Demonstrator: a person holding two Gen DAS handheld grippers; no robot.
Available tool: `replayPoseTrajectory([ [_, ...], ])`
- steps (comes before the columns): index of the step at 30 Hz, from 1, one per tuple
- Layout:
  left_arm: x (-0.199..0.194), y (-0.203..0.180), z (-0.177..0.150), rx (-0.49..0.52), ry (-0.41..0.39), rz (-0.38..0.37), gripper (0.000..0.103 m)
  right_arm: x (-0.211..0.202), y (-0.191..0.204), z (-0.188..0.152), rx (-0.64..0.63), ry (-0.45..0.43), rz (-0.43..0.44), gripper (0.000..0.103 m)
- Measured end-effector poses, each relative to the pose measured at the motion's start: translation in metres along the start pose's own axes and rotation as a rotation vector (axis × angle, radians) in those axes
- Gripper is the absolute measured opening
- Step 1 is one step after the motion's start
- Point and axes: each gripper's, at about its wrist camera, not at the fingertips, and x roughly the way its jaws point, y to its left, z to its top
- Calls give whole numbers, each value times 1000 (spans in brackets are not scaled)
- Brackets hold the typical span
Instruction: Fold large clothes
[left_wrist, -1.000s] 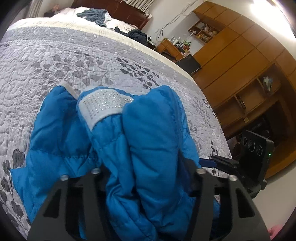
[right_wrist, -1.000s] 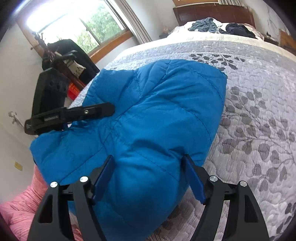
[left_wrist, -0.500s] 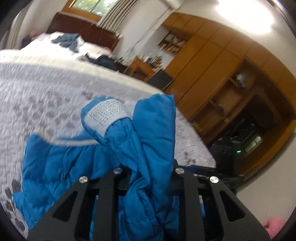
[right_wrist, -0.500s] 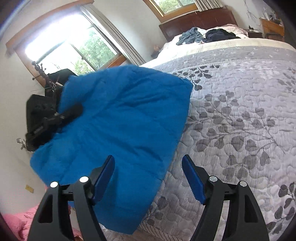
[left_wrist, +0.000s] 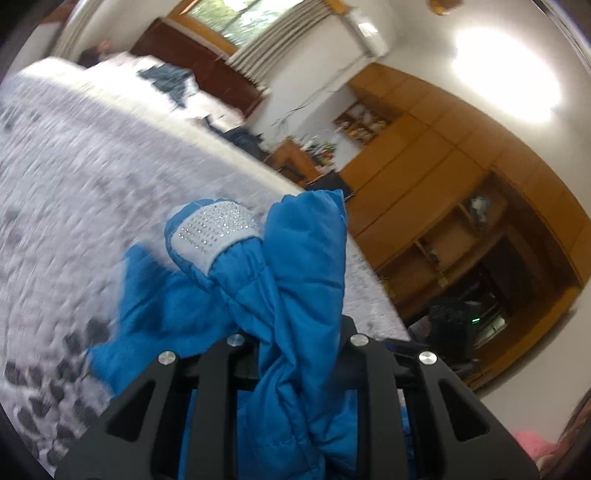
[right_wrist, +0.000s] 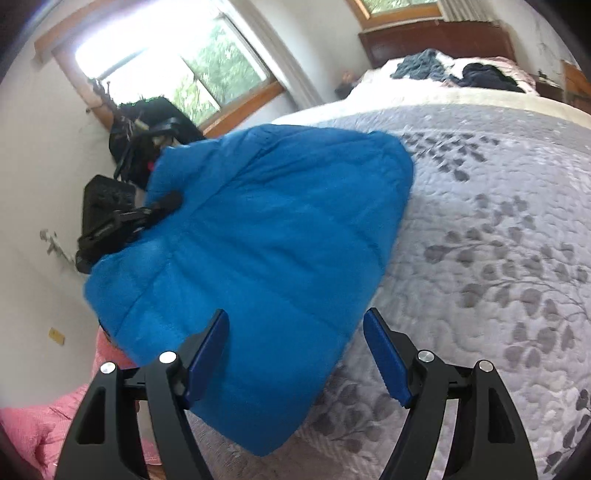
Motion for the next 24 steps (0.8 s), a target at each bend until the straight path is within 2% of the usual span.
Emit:
replayPoseTrajectory([
  [2, 1, 18, -11, -28, 17, 31, 20, 13, 7, -1, -11, 45, -12, 76],
  [6, 2, 50, -23, -69, 18, 25, 25, 36, 14, -5, -17, 108, -41, 80],
  [14, 4, 64, -34, -104, 28, 49, 37, 58, 9, -11, 2, 156, -51, 85],
  [18, -22, 48, -31, -107, 15, 135, 47, 49, 8, -10, 22, 156, -38, 84],
  [20, -45, 33, -35, -82, -22, 210, 53, 42, 6, -9, 29, 150, -34, 84],
  [21, -56, 24, -37, -71, -38, 223, 57, 37, 7, -9, 27, 144, -34, 84],
  [24, -83, -10, -46, -27, -57, 223, 61, 29, 9, -9, 16, 142, -31, 84],
])
